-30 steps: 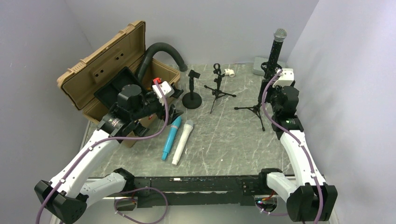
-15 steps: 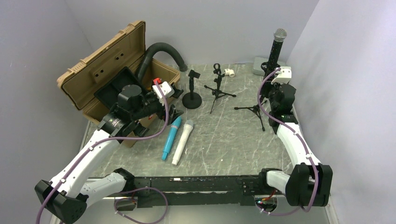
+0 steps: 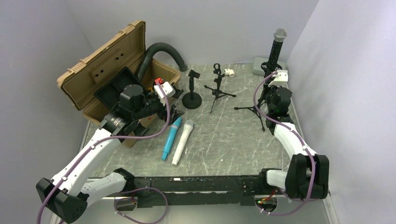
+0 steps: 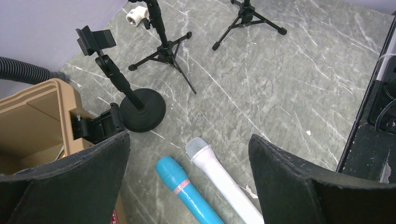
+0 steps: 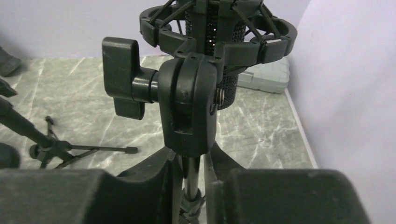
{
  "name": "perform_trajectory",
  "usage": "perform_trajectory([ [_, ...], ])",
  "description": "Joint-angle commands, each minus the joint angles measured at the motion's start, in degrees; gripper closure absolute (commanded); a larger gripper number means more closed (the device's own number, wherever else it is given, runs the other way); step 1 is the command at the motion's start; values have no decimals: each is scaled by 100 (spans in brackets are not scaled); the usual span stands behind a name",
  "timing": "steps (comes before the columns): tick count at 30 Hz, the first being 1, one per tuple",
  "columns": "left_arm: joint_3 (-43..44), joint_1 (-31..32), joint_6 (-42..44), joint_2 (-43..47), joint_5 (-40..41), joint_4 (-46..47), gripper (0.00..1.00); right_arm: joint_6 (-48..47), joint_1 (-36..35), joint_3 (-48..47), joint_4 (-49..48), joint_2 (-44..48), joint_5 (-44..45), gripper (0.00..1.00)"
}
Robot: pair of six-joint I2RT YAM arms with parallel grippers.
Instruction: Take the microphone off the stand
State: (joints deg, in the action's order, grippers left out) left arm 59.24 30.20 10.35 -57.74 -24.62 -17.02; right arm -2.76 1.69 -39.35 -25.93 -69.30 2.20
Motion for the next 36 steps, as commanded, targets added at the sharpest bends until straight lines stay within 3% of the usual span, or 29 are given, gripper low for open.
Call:
perform_trajectory([
  [1,-48,-20,-16,49,-105,258,1,73,16,-18,-401,46,-184,87],
  [3,-50,-20,-23,51,-104,252,1,83,19,-20,-322,100,-182,99],
  [4,-46,-17,-20,56,-96,249,1,83,23,-20,-283,143,-180,100],
  [14,38,-18,-2,39,-158,191,1,-55,150,220,342,950,-1372,100],
  [23,305,-17,-15,-291,-499,259,1,1,218,378,1099,1665,-3142,100],
  [32,346,-16,-31,-629,-1040,830,1,436,180,842,176,1645,-5311,100],
  [36,312,-16,31,-723,-1248,1137,1,592,-65,1001,-260,1588,-5773,100],
])
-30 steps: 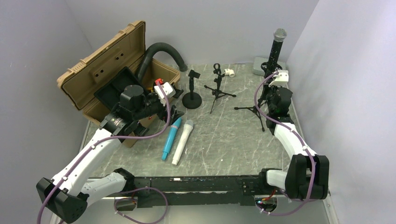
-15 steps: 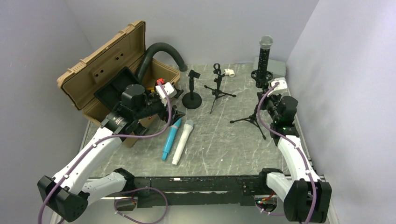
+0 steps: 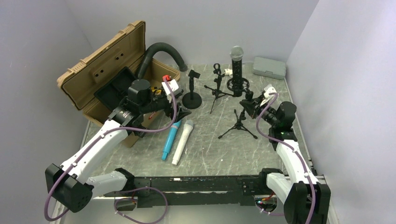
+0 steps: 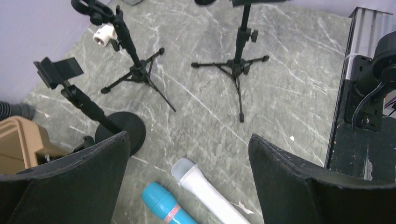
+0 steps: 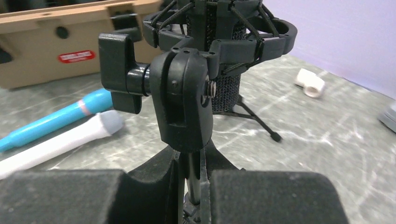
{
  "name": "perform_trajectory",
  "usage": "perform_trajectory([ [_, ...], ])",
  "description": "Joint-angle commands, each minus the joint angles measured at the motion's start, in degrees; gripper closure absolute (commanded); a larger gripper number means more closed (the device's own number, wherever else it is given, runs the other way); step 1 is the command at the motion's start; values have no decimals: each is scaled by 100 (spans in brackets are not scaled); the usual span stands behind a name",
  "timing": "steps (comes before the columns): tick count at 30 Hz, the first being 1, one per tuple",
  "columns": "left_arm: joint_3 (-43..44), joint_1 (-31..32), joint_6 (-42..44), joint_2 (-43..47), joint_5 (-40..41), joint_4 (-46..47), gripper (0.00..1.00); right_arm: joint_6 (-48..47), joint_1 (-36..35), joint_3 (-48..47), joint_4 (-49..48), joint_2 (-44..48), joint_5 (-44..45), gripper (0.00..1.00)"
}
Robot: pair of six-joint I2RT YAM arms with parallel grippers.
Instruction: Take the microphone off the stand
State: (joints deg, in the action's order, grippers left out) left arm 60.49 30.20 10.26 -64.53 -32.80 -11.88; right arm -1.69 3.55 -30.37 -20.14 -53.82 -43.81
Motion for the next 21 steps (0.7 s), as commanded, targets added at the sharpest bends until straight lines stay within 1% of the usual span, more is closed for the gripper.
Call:
perform_trajectory([
  [1,190,-14,45,-61,-464,676,1,387,-390,66,-749,10,-1239,100],
  [6,228,-19,-38,-106,-611,968,1,130,-1119,-174,-347,-214,-1472,100],
  [9,165,-14,-223,-109,-680,1411,1,-178,-1406,-372,-51,-368,-1725,100],
  [15,371,-15,-622,-357,-978,1974,1,-863,-1584,-838,829,-741,-2362,100],
  [18,514,-16,-918,-578,-1268,2313,1,-1176,-1591,-1027,1271,-829,-2539,100],
  [21,645,-16,-1232,-789,-1298,2622,1,-1346,-1602,-1094,1487,-862,-2613,100],
])
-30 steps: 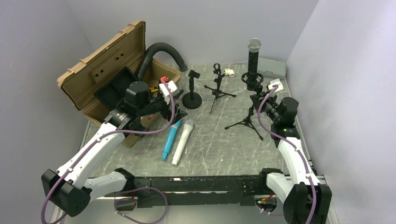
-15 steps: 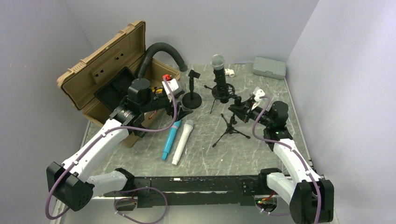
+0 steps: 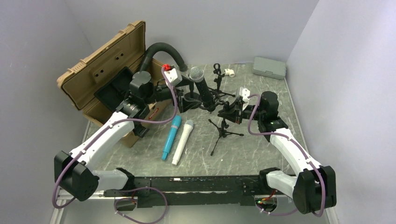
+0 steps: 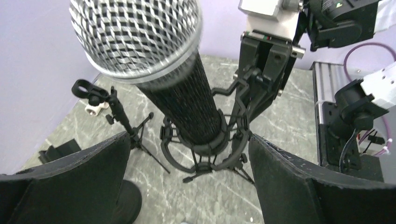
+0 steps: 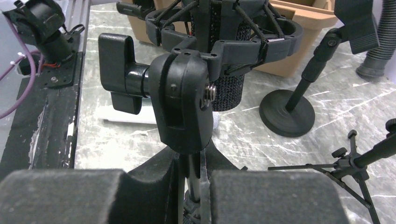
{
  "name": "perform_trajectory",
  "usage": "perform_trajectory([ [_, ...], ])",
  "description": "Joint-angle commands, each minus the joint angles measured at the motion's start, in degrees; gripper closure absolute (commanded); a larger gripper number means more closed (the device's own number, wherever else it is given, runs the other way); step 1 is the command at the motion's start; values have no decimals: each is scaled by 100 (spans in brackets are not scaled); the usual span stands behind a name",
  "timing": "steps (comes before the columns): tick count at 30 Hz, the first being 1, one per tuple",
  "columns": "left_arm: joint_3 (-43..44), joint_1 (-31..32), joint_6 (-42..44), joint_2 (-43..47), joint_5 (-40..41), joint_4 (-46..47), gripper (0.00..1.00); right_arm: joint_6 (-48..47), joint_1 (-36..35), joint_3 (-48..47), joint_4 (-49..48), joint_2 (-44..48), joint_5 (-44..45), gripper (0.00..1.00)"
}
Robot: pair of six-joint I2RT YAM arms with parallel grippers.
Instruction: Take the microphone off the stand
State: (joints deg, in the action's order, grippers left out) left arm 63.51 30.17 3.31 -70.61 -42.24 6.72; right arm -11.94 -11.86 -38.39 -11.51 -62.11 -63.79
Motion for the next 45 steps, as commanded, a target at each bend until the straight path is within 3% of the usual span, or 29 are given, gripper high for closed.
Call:
perform_trajectory([
  [1,387,-16,-550,-253,-348,821,1,-366,-62,-306,672,-37,-629,100],
  [12,753,-13,-1546,-1003,-982,1903,1,-576,-49,-283,900,-3,-549,100],
  [13,772,-16,-1662,-1056,-1032,2022,5,-588,-52,-286,924,8,-527,100],
  [22,808,20,-1975,-1289,-1133,2243,60,-727,-21,-229,1055,-10,-318,100],
  [27,741,47,-2105,-1252,-959,2191,99,-557,146,-86,900,40,-192,100],
  [30,657,80,-2178,-1170,-559,2007,100,-507,228,-51,897,92,-11,100],
  [38,838,95,-3456,-965,1058,1044,100,-494,262,160,874,313,564,100],
  [45,1599,132,-3002,-934,1579,-67,100,-457,265,164,855,198,702,100],
])
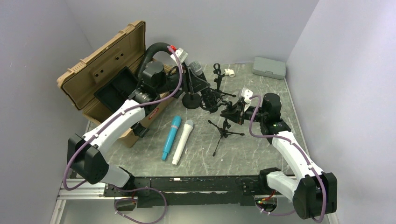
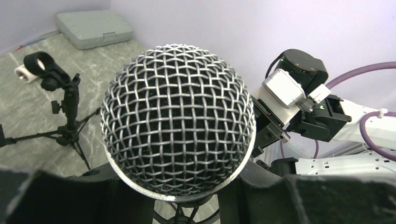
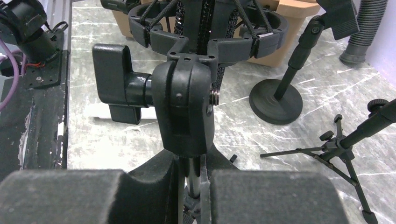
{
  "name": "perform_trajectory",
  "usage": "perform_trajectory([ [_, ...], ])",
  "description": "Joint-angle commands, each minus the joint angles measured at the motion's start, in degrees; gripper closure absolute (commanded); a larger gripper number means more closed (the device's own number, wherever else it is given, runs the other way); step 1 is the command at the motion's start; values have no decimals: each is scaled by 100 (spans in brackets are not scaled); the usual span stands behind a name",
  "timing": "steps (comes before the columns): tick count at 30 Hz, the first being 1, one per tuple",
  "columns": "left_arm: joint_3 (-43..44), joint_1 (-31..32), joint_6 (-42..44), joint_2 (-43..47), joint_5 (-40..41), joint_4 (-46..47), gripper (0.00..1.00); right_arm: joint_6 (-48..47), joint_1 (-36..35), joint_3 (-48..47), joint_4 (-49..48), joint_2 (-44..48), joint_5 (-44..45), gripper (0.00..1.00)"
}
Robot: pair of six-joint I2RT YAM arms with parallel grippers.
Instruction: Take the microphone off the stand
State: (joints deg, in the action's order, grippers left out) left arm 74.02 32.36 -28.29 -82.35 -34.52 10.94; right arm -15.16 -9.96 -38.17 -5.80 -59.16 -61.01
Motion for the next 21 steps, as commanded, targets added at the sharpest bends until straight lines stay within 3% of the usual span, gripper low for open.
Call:
perform_trajectory([
  [1,593,-88,298,262,810,-550,100,-132,82,143,294,-109,424,100],
  [4,666,-81,816,290,646,-548,100,-182,86,136,334,-124,396,100],
  [11,695,-89,1729,253,-806,-173,100,-574,145,-19,854,-297,19,100],
  [16,1147,-82,2322,27,-1789,-397,100,-755,213,-68,1036,-374,-85,100],
  [21,1593,-89,2407,-228,-2152,-563,100,-821,268,-91,1132,-394,-129,100],
])
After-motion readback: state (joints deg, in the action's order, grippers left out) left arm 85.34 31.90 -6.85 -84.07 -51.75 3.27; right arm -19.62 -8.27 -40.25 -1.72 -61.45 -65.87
